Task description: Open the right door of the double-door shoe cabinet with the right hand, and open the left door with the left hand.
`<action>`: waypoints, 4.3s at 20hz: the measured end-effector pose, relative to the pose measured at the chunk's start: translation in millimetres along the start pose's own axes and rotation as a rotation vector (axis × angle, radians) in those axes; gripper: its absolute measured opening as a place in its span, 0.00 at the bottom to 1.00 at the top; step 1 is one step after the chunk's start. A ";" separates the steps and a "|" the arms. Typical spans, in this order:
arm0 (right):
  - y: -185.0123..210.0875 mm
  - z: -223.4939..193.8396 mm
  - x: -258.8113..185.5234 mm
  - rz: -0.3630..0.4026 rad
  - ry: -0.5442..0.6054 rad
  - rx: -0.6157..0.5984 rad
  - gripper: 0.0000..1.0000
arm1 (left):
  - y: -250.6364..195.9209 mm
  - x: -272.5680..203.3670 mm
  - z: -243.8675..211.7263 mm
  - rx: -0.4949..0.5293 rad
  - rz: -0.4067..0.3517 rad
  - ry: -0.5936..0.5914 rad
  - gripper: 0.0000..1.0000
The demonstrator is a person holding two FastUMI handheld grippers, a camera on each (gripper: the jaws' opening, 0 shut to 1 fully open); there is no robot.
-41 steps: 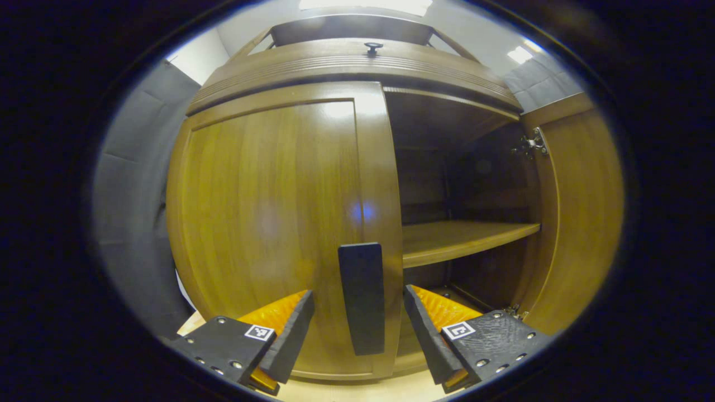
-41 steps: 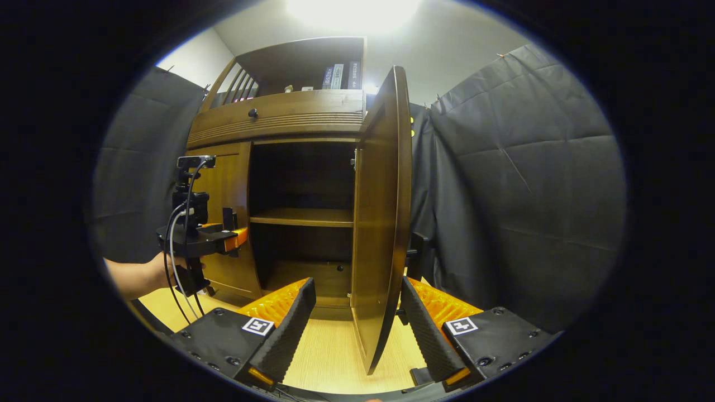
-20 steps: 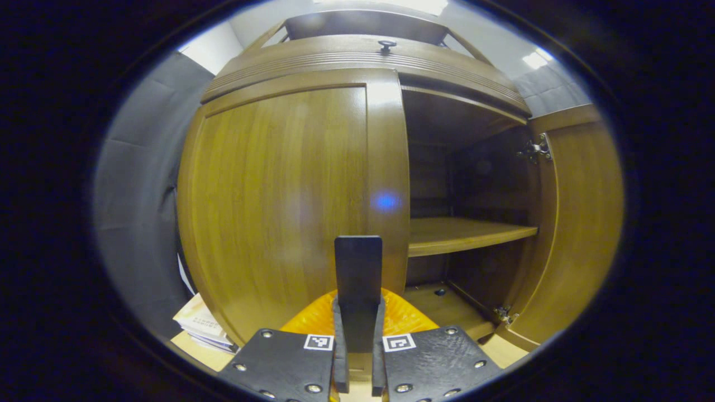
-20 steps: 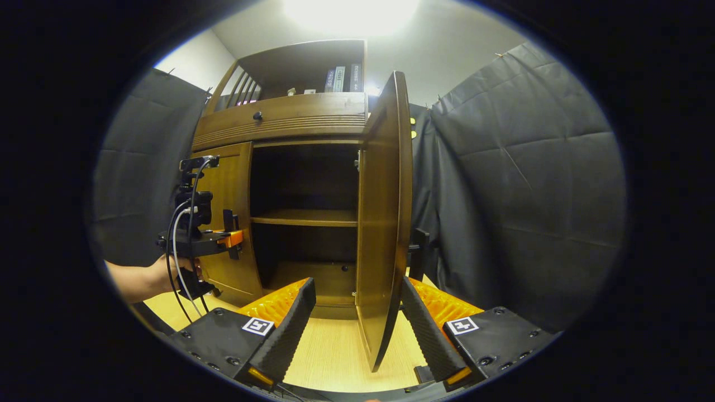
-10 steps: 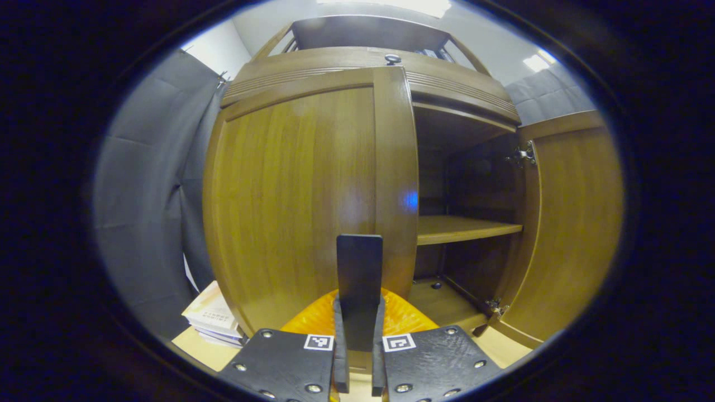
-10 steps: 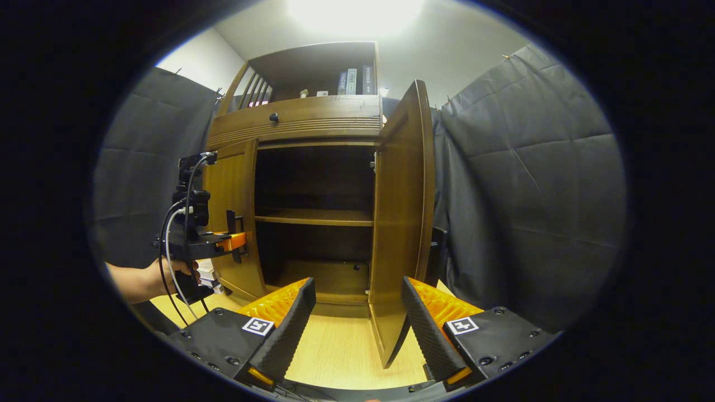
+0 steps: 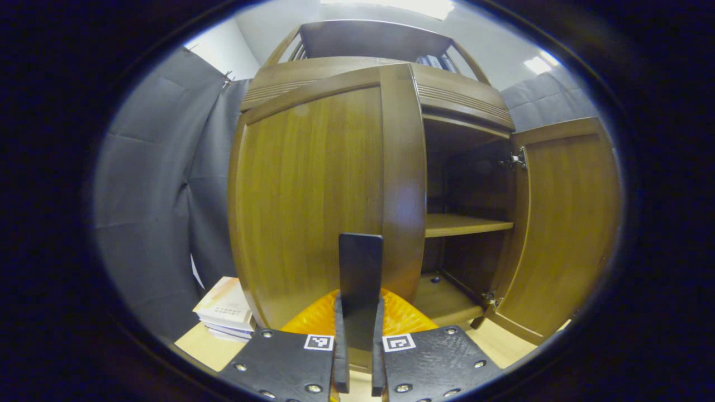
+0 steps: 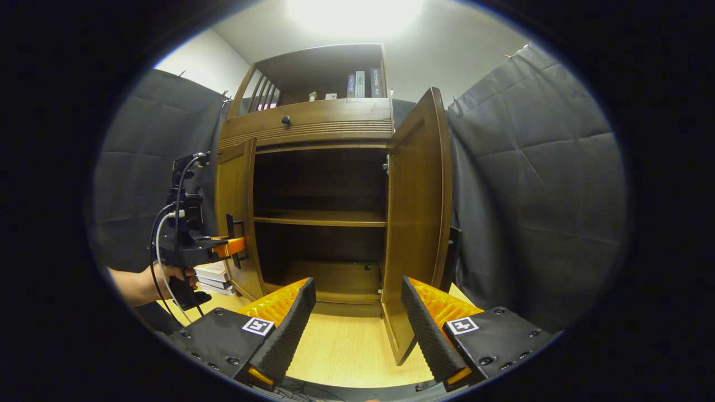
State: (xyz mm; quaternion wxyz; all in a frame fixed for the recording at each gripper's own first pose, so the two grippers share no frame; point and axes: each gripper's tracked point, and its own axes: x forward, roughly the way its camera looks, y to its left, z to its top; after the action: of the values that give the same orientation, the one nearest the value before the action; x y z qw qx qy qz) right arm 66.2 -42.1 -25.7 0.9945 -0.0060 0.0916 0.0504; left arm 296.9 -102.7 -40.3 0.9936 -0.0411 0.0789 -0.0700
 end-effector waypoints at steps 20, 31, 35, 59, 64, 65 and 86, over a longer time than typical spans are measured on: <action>59.5 3.3 -11.8 0.122 -0.016 -0.025 0.96 | 70.4 -78.9 -4.9 -0.017 0.079 0.008 0.17; 81.4 5.4 -18.4 0.159 -0.023 -0.021 0.93 | 117.8 -113.7 -15.4 -0.021 0.145 0.018 0.17; 89.8 4.4 -21.5 0.168 -0.025 -0.023 1.00 | 142.4 -123.1 -16.2 -0.026 0.182 0.018 0.17; 64.3 33.6 -63.1 0.130 -0.097 -0.018 0.93 | 193.9 -247.4 19.9 0.066 0.327 -0.067 0.11; 50.8 33.9 -81.2 0.125 -0.105 -0.007 0.96 | 154.2 -289.5 26.4 0.053 0.284 -0.100 0.11; 48.5 34.1 -84.2 0.122 -0.108 -0.001 0.93 | 148.4 -296.5 27.7 0.054 0.273 -0.104 0.11; 38.2 37.0 -106.5 0.086 -0.128 0.013 0.96 | 113.3 -361.0 34.0 0.051 0.228 -0.142 0.65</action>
State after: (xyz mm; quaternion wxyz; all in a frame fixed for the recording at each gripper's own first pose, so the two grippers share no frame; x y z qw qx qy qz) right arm -35.1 -13.8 30.1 0.9952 0.0077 0.0283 0.0929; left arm -35.5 64.1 37.1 0.9989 -0.0117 0.0107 0.0444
